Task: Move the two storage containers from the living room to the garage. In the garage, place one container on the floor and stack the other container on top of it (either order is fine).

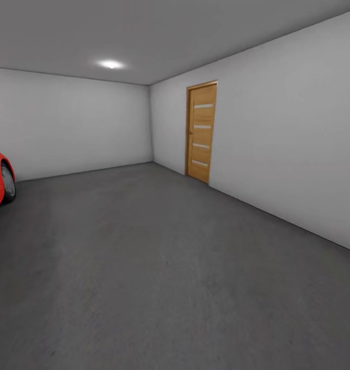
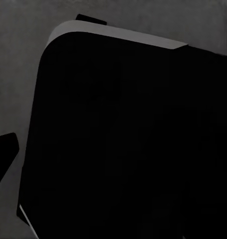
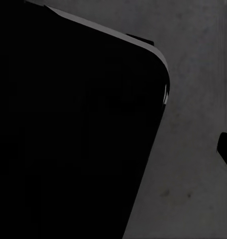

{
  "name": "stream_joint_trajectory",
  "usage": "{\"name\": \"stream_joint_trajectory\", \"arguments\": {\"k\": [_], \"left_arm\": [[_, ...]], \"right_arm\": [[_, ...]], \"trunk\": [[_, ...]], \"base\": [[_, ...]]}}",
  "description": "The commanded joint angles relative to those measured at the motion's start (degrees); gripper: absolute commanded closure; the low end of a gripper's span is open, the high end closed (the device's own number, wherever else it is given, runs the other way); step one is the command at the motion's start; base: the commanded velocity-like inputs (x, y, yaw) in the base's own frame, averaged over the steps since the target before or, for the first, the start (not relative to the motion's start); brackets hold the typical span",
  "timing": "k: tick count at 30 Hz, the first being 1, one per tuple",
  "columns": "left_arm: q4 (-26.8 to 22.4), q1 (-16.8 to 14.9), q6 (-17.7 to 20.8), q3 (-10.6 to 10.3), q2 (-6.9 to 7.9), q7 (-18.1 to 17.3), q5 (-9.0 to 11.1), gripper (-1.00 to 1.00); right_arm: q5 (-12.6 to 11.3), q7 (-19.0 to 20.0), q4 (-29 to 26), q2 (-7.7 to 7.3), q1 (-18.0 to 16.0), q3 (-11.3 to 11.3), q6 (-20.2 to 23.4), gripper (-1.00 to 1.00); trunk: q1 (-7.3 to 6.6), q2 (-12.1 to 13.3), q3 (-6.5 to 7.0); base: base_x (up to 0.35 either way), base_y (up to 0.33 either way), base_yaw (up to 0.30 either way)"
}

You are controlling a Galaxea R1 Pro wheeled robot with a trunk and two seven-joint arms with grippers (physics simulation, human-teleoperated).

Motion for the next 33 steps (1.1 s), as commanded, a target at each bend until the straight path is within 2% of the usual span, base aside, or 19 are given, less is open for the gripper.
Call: {"name": "stream_joint_trajectory", "arguments": {"k": [1, 22, 24, 25, 27, 33], "left_arm": [[0.0, 0.0, -0.1, 0.2, 0.01, 0.0, 0.2, -1.00], [0.0, 0.0, -0.2, 0.2, 0.02, 0.0, 0.3, -1.00], [0.0, 0.0, -0.2, 0.2, 0.02, 0.0, 0.2, -1.00], [0.0, 0.0, -0.2, 0.2, -0.01, 0.0, 0.3, -1.00], [0.0, 0.0, -0.2, 0.2, -0.02, 0.0, 0.3, -1.00], [0.0, 0.0, -0.2, 0.2, -0.01, 0.0, 0.3, -1.00]], "right_arm": [[0.1, 0.0, 0.1, -0.03, 0.0, 0.0, -0.2, -1.00], [0.3, 1.0, 0.1, -0.15, 0.0, 0.4, 0.3, -1.00], [0.5, 1.0, 0.1, -0.15, 0.0, 0.4, 0.3, -1.00], [1.6, 1.0, 0.1, -0.15, 0.0, 0.3, 0.2, -1.00], [2.3, 1.0, 0.1, -0.15, 0.0, 0.3, 0.0, -1.00], [2.8, 0.9, 0.1, -0.15, 0.0, 0.3, -0.1, -1.00]], "trunk": [[0.03, 0.0, -0.04], [0.03, 0.0, -0.04], [0.03, 0.0, -0.04], [0.03, 0.0, -0.04], [0.03, 0.0, -0.04], [0.03, 0.0, -0.04]], "base": [[0.322, 0.000, 0.000], [0.322, 0.000, 0.000], [0.322, 0.000, 0.000], [0.322, 0.000, 0.000], [0.322, 0.000, 0.000], [0.322, 0.000, 0.000]]}}
